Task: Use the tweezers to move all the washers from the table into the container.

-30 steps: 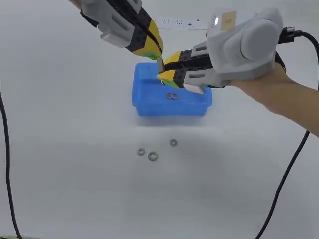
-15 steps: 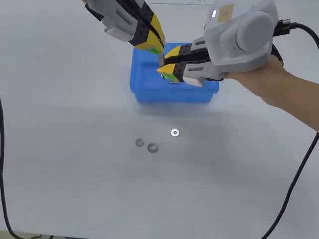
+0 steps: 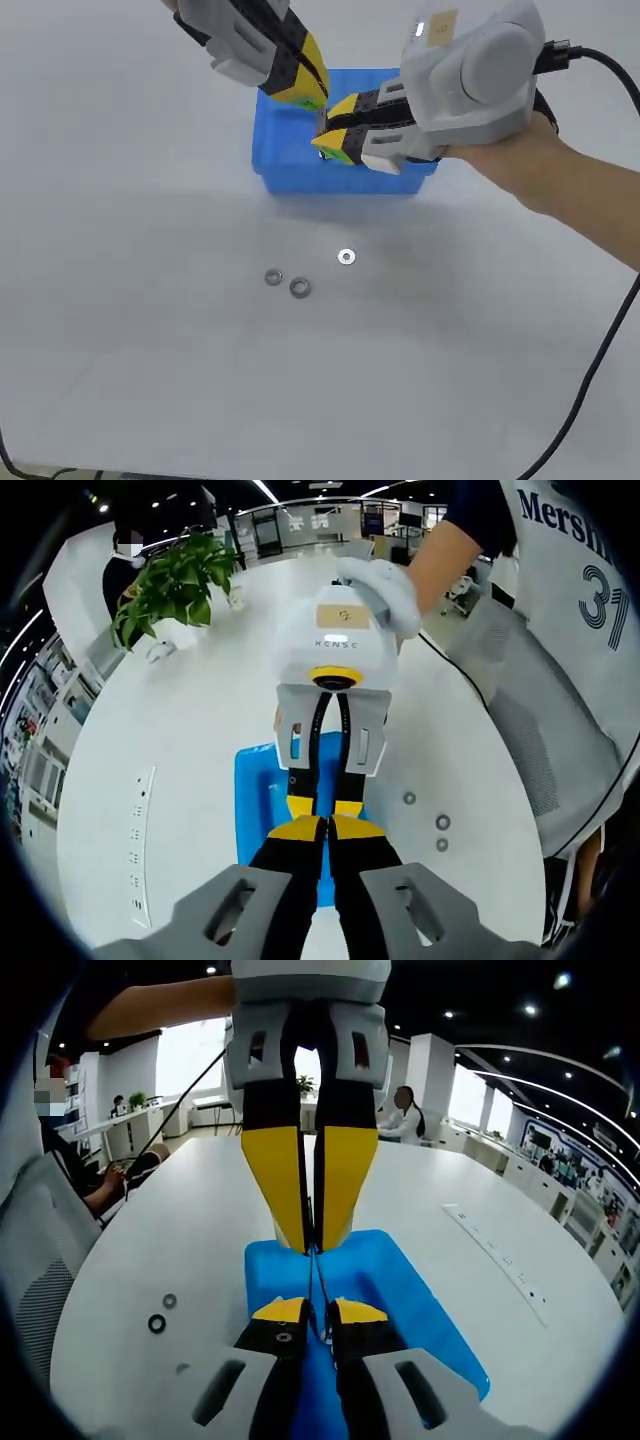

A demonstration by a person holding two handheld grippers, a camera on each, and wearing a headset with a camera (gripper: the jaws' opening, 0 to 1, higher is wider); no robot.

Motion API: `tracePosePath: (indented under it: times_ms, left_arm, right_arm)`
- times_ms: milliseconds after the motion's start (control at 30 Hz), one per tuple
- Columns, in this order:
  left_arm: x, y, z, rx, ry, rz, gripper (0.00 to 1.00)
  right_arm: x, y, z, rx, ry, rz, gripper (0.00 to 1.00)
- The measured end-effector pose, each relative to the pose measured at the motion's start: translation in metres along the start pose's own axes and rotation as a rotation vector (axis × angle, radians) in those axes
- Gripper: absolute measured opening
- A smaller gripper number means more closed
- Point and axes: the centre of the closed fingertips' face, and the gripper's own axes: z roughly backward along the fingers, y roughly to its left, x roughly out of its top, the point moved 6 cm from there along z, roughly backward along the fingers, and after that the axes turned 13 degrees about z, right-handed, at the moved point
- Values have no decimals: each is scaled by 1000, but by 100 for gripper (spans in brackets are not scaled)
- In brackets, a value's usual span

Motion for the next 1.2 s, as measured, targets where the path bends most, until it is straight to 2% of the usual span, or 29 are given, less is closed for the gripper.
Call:
tracePosePath:
  times_ms: [300, 533, 667, 800, 1000, 1200]
  left_arm:
    - [7, -4, 8, 13, -6, -11, 6]
    - [23, -15, 26, 9, 16, -49, 6]
    - [38, -26, 33, 26, 13, -74, 6]
    - [47, -38, 39, 40, -6, -85, 6]
    - [54, -55, 45, 50, -30, -89, 6]
    - [57, -74, 47, 46, -57, -80, 6]
  right_arm:
    - [6, 0, 6, -9, -6, 15, 11]
    - [26, 1, 20, -27, -38, 39, 11]
    - [37, 3, 34, -32, -56, 51, 11]
    - [44, 8, 49, -43, -62, 58, 11]
    - [54, 21, 64, -48, -71, 65, 11]
    - [61, 38, 74, -25, -74, 77, 11]
